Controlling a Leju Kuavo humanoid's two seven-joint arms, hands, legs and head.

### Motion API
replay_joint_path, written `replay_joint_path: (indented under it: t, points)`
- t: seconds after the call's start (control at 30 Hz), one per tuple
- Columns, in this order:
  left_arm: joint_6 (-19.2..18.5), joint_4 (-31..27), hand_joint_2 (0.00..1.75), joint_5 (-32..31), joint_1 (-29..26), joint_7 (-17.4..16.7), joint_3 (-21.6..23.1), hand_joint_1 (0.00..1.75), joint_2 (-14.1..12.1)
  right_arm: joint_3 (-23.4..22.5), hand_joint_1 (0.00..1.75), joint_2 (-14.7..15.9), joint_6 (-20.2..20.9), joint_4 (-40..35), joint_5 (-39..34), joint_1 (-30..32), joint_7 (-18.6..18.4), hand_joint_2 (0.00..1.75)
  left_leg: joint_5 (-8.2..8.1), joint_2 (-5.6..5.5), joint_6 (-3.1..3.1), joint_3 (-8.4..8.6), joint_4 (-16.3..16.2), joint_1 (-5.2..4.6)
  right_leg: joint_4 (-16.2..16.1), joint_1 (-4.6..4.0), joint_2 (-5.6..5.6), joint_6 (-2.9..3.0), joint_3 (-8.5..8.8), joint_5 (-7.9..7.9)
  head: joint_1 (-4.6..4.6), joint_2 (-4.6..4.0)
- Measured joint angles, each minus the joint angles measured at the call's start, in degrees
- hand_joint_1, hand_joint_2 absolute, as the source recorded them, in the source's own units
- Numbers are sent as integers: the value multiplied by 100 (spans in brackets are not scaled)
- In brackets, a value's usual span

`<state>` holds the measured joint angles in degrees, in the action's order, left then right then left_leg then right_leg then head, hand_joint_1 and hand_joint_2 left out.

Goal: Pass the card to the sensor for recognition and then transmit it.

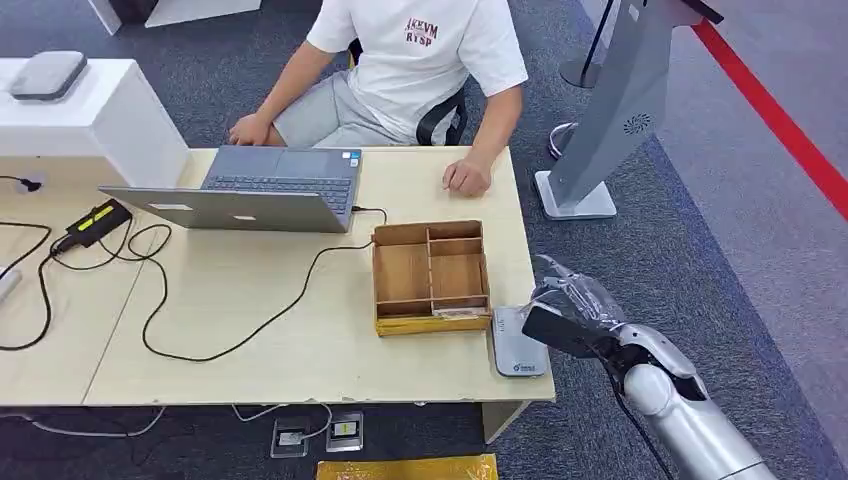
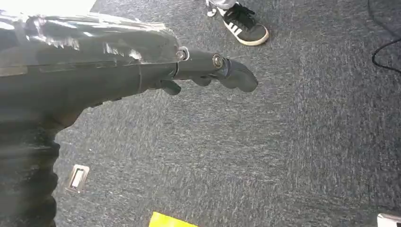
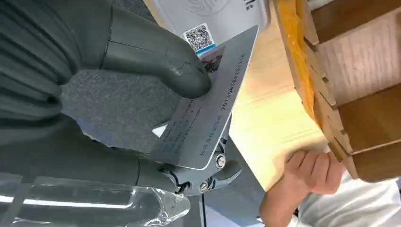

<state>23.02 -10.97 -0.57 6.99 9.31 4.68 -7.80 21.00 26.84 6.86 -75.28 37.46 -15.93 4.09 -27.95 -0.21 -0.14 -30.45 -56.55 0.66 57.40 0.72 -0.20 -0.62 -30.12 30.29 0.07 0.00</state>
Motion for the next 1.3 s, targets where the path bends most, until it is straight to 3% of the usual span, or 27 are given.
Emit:
replay_joint_path:
  t: [0.5,1.1,1.3]
  points:
    - [-13,0,175,-13,4,-103,0,0,4,190,175,-57,-92,914,260,-174,304,175,0,1,0,3,0,0,0,-1,2,0,1,0,0,0]
    - [-20,0,175,-26,4,-103,0,0,-2,284,175,-66,-138,1215,265,-253,328,175,0,3,0,8,0,1,0,0,5,0,5,-1,0,0]
    - [9,0,175,-7,4,-103,0,0,2,319,175,-81,-392,1292,166,-333,319,175,1,4,0,6,0,0,1,0,4,0,6,-3,0,0]
